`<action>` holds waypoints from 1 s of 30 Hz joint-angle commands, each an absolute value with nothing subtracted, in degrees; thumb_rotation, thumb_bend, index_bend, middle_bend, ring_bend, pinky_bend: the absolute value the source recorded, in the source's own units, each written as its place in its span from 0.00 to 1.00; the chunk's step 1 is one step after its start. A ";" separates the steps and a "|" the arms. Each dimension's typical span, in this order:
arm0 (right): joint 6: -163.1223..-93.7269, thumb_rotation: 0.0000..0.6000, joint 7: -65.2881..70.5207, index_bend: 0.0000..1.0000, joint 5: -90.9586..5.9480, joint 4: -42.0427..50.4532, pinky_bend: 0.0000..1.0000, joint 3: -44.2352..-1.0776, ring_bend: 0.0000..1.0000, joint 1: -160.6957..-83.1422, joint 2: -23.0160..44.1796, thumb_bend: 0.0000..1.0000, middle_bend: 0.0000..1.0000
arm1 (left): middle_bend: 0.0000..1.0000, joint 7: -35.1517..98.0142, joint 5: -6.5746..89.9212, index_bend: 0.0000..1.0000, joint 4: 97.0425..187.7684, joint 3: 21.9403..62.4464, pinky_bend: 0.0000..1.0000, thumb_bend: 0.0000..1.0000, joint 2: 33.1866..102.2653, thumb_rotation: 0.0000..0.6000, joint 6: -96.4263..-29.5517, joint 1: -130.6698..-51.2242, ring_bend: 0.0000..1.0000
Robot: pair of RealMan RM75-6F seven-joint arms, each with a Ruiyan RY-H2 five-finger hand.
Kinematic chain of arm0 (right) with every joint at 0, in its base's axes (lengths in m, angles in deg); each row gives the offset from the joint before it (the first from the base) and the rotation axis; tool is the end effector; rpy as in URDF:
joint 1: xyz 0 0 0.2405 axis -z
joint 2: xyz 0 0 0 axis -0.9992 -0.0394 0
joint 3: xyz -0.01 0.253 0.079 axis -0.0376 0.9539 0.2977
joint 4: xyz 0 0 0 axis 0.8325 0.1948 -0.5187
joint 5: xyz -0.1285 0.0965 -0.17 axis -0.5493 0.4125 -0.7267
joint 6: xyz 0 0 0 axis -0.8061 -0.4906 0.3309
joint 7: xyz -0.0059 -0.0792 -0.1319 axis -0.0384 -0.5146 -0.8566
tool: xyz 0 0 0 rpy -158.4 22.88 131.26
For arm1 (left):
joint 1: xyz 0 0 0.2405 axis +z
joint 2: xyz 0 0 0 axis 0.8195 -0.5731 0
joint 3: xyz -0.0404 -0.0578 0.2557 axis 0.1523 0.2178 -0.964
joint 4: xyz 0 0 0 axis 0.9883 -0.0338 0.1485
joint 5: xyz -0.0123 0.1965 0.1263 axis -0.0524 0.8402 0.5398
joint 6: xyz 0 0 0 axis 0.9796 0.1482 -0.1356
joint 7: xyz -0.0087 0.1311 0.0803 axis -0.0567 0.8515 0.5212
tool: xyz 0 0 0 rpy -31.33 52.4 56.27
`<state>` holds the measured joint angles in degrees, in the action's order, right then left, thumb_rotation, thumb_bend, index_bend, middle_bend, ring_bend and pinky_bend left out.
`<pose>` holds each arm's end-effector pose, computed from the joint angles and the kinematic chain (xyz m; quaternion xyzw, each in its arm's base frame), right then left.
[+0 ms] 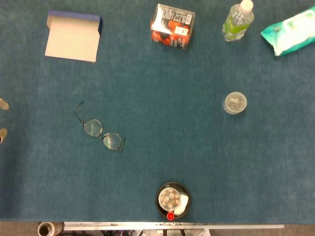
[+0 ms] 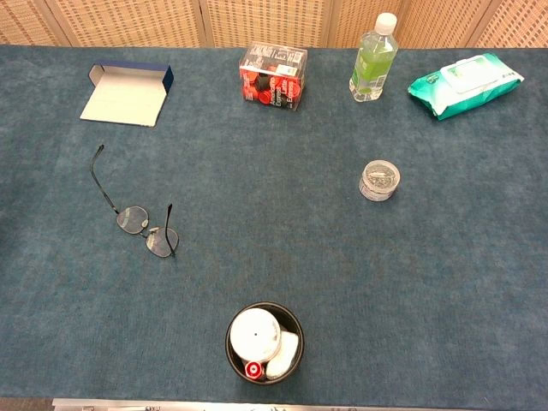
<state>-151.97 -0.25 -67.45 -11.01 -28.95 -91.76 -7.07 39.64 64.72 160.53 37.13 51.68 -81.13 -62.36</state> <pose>-0.3307 -0.1936 0.1445 0.5956 -0.3536 0.3950 0.6035 -0.3273 0.2091 0.1221 -0.6250 -0.3556 -0.3469 0.6022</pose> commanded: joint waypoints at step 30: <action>-156.07 1.00 3.34 0.46 -70.36 -12.00 0.23 -28.67 0.26 -90.64 -8.67 0.02 0.37 | 0.34 31.50 69.69 0.43 154.86 36.15 0.40 0.00 55.95 1.00 -82.75 -63.94 0.28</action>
<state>-155.88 3.15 -70.22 -11.97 -28.70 -90.77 -8.55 32.87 68.77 156.32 35.92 54.93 -81.83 -63.77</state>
